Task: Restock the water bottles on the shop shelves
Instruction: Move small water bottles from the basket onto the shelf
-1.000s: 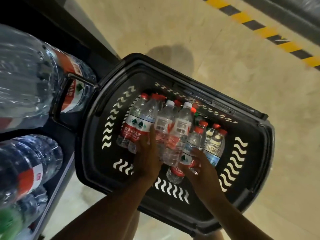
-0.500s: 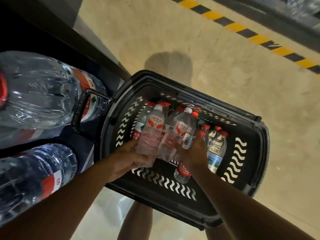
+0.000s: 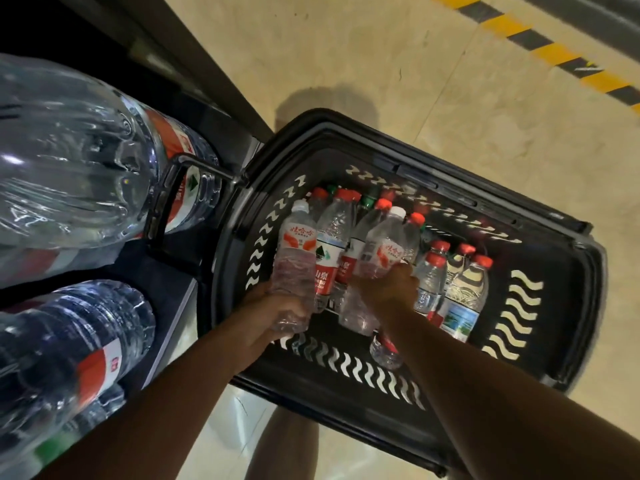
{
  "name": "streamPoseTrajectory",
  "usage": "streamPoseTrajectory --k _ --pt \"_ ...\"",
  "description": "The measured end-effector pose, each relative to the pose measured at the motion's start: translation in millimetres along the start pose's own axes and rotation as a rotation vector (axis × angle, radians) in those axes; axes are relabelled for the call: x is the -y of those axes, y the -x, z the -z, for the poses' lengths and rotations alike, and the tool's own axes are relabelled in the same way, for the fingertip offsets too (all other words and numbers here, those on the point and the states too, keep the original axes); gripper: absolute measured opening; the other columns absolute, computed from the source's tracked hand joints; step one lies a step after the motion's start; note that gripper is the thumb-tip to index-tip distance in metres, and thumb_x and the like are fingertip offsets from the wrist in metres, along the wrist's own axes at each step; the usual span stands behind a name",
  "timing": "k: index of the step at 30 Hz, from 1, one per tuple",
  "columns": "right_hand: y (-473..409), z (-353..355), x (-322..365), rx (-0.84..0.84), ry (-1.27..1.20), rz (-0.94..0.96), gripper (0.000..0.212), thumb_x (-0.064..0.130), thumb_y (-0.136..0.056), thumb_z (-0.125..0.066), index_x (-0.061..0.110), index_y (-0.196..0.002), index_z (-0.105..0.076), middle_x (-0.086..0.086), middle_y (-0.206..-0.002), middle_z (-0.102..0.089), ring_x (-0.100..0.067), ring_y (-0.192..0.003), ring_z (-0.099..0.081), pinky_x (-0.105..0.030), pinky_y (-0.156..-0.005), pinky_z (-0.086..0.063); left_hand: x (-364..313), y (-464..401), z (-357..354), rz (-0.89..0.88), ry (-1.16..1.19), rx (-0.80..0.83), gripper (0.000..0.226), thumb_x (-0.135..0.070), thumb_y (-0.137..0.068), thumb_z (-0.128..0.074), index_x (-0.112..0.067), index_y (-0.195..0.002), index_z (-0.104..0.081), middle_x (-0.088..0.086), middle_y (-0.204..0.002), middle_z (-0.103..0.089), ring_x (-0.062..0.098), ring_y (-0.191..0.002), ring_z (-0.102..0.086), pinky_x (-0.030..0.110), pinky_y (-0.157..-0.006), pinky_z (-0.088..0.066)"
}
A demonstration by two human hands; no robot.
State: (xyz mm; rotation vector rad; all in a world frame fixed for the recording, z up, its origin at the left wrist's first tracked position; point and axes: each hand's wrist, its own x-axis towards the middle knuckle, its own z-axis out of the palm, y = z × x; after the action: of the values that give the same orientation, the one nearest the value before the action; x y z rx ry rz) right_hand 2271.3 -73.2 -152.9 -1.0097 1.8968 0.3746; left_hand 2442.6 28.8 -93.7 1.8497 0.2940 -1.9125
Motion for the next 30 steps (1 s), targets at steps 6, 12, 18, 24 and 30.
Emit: streamPoseTrajectory --k 6,12,18,24,30 --pt "14 17 -32 0.123 0.160 0.229 0.075 0.029 -0.077 -0.088 0.007 -0.134 -0.044 -0.010 -0.124 -0.057 -0.029 -0.116 -0.060 -0.042 -0.093 -0.057 4 -11 -5 0.001 -0.108 -0.152 0.058 -0.014 -0.071 -0.085 -0.022 -0.120 -0.056 0.007 -0.112 -0.070 0.026 -0.102 -0.069 0.046 -0.087 -0.058" --pt "8 36 -28 0.335 0.018 0.109 0.070 0.013 -0.070 -0.092 0.010 -0.125 -0.050 -0.003 -0.105 -0.069 -0.023 -0.096 -0.071 -0.030 -0.069 -0.060 12 -15 -14 -0.099 -0.043 -0.206 0.045 -0.052 -0.086 -0.071 -0.027 -0.122 -0.059 0.002 -0.114 -0.073 0.021 -0.101 -0.071 0.039 -0.083 -0.056" --pt "35 71 -27 0.459 -0.010 0.164 0.047 0.004 -0.077 -0.083 0.011 -0.118 -0.062 -0.010 -0.107 -0.073 -0.029 -0.098 -0.073 -0.055 -0.092 -0.059 13 5 -13 -0.049 0.105 -0.134 0.045 -0.045 -0.089 -0.070 -0.017 -0.124 -0.066 0.012 -0.114 -0.075 0.034 -0.107 -0.071 0.057 -0.100 -0.053" --pt "100 134 -9 0.467 0.030 0.351 0.042 0.012 -0.075 -0.087 0.016 -0.111 -0.065 -0.006 -0.100 -0.075 -0.023 -0.090 -0.075 -0.049 -0.088 -0.061 20 87 -36 -0.157 0.238 -0.059 0.050 -0.042 -0.079 -0.076 -0.022 -0.125 -0.069 0.009 -0.120 -0.074 0.030 -0.113 -0.071 0.052 -0.105 -0.050" --pt "206 231 31 0.510 -0.151 0.492 0.061 0.045 -0.082 -0.081 0.017 -0.133 -0.061 -0.002 -0.115 -0.075 -0.025 -0.104 -0.074 -0.046 -0.094 -0.058 8 217 -47 -0.389 0.296 -0.030 0.035 -0.017 -0.084 -0.082 -0.026 -0.117 -0.074 0.004 -0.114 -0.077 0.023 -0.103 -0.075 0.030 -0.078 -0.062"
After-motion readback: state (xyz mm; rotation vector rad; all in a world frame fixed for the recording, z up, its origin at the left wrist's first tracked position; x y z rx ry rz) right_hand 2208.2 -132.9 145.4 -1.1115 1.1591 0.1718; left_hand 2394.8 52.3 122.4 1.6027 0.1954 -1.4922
